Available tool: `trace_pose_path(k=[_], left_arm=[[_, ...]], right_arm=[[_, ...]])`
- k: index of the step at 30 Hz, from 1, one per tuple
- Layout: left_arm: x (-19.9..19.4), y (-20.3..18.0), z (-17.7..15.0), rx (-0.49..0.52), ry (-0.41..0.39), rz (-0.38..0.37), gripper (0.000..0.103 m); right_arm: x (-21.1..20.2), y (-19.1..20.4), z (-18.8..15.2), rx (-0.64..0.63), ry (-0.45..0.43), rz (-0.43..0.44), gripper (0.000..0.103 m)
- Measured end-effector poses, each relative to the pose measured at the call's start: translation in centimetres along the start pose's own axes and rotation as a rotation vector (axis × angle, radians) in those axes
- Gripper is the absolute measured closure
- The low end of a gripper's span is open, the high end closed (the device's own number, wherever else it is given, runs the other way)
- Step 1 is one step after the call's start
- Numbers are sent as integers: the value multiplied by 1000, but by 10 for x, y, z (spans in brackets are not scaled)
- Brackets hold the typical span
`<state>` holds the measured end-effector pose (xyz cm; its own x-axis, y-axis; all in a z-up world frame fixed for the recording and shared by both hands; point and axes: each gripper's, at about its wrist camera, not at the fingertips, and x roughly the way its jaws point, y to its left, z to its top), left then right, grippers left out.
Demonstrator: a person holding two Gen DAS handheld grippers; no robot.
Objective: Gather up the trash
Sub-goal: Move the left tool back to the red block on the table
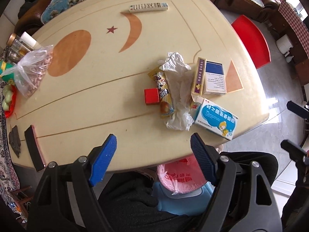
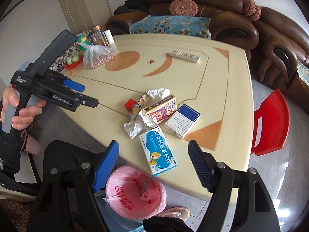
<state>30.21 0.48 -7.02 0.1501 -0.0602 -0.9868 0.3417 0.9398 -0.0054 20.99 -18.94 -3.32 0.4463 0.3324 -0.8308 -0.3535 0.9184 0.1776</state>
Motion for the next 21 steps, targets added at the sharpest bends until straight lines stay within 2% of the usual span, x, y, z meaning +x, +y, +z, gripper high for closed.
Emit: trace_pose_path(k=[9,21], left_arm=[[42,9,29,-21,57,-11,26],[95,20,49,-45,133,-19,26]], right_arm=[[44,-11,-2,10,84,30,30],[93,-14,-12,-15,178,49,30]])
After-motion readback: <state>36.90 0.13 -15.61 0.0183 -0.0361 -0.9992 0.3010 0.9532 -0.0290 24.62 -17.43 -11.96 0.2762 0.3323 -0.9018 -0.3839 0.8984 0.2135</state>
